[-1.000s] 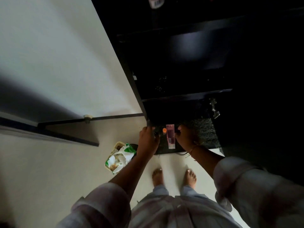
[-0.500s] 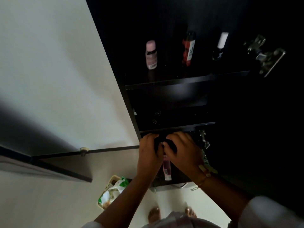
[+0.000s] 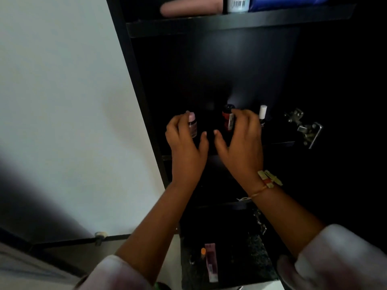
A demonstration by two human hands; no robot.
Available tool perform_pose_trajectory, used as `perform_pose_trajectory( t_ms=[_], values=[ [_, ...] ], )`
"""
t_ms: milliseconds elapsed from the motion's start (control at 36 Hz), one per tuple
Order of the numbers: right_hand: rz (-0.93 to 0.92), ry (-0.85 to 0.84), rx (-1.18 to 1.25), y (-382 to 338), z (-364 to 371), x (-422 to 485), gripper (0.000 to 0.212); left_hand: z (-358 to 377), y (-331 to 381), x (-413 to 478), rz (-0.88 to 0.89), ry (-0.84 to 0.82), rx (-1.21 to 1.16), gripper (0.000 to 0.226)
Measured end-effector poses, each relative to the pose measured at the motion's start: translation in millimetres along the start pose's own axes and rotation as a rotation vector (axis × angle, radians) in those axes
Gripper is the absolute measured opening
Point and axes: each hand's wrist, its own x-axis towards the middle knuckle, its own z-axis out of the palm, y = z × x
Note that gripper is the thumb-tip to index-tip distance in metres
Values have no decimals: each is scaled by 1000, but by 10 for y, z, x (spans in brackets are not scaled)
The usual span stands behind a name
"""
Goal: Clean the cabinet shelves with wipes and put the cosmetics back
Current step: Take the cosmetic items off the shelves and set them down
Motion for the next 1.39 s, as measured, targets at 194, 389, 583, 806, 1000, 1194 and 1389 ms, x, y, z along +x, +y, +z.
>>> perform_pose_trajectory(
  t_ms=[194,389,583,806,1000,1194,1389],
  values=[
    [52,-100,-62,137,173,253,71,119,-114,239,-54,-83,98,68],
    [70,-106,37,169,206,337,52,147,-143,297,-128,-121,78,42],
    [122,-76,194,112,140,277,48,74,-99,228,-119,-45,-89,24],
    [127,-60,492,-18,-90,-221,47,-276,202,-152,-214,31,-282,29],
    [181,-208,476,185,2,-1023,39,-385,-32,-828,-373,-80,-310,27],
    [381,-475,338,691,302,-2053,44,-450,-672,-1854,-658,-306,-179,18],
    [588,-856,317,871,358,-2903,29,-505,-1253,-2744,-823,-503,70,16]
  ],
)
